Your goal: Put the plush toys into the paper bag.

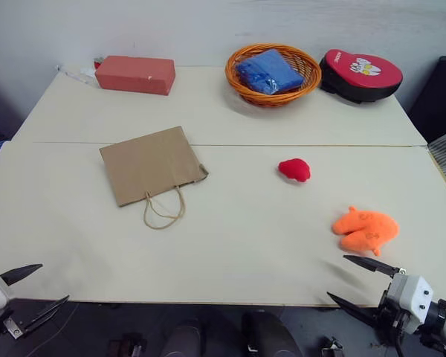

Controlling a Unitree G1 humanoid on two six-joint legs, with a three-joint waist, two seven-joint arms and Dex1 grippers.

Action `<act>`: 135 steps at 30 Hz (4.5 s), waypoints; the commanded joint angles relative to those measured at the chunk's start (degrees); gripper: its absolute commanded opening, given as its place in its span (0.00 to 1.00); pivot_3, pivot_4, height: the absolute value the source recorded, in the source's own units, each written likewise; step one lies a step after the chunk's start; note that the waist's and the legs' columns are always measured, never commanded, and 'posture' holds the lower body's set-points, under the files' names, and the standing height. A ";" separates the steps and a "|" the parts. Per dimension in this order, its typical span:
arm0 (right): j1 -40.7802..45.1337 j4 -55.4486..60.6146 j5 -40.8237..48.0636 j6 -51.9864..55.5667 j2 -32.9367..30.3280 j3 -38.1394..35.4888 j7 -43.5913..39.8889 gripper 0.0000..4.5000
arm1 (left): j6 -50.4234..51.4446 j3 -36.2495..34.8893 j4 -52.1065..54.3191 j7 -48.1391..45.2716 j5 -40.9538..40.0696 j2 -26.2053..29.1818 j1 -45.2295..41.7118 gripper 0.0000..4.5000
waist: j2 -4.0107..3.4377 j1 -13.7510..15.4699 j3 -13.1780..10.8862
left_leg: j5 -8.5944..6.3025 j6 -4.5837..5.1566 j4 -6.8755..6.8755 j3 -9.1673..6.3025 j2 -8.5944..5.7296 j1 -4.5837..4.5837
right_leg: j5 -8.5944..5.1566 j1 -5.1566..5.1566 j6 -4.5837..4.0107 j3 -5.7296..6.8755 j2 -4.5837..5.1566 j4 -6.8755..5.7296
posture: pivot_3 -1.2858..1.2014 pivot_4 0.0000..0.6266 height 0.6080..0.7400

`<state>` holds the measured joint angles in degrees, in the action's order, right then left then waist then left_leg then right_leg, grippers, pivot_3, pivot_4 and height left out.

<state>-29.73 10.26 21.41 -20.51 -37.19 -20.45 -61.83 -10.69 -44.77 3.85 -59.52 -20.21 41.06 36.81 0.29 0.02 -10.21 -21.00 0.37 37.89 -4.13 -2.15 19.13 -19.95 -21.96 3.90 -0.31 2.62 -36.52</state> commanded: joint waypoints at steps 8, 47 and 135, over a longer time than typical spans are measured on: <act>0.85 1.42 0.13 -0.74 0.83 2.46 2.27 0.99 | 5.54 -1.67 2.57 -0.03 -5.49 1.09 -0.94 1.00 | -0.02 -0.01 -0.01 | -0.01 -0.01 0.00 0.00 0.00 -0.02 | 0.00 0.01 0.00 0.01 0.00 0.00 | 0.52 0.24 1.00; 11.34 19.41 4.85 14.08 7.00 10.49 16.90 1.00 | -0.82 46.05 -17.28 -6.63 10.53 4.42 -64.13 0.08 | -0.07 0.18 0.02 | 0.45 -0.58 0.29 0.02 -0.09 0.53 | 0.04 -0.66 0.08 -0.03 -0.11 -0.57 | 0.52 0.24 1.00; 43.80 3.45 4.75 25.88 7.95 19.45 5.09 0.85 | 41.60 39.99 9.45 -0.72 -23.74 -11.69 -71.04 0.00 | 0.01 0.15 0.01 | 0.59 -0.78 1.22 -0.07 -0.18 1.40 | 0.03 -1.57 0.06 -0.03 -0.09 -1.31 | 0.52 0.24 1.00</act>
<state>15.59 9.46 22.21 4.75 -28.09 2.92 -55.82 31.70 -3.98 10.84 -59.80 -43.48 28.70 -34.68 0.30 0.16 -10.21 -20.41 -0.41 39.10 -4.20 -2.32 20.54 -19.92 -23.53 3.96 -0.35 2.53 -37.82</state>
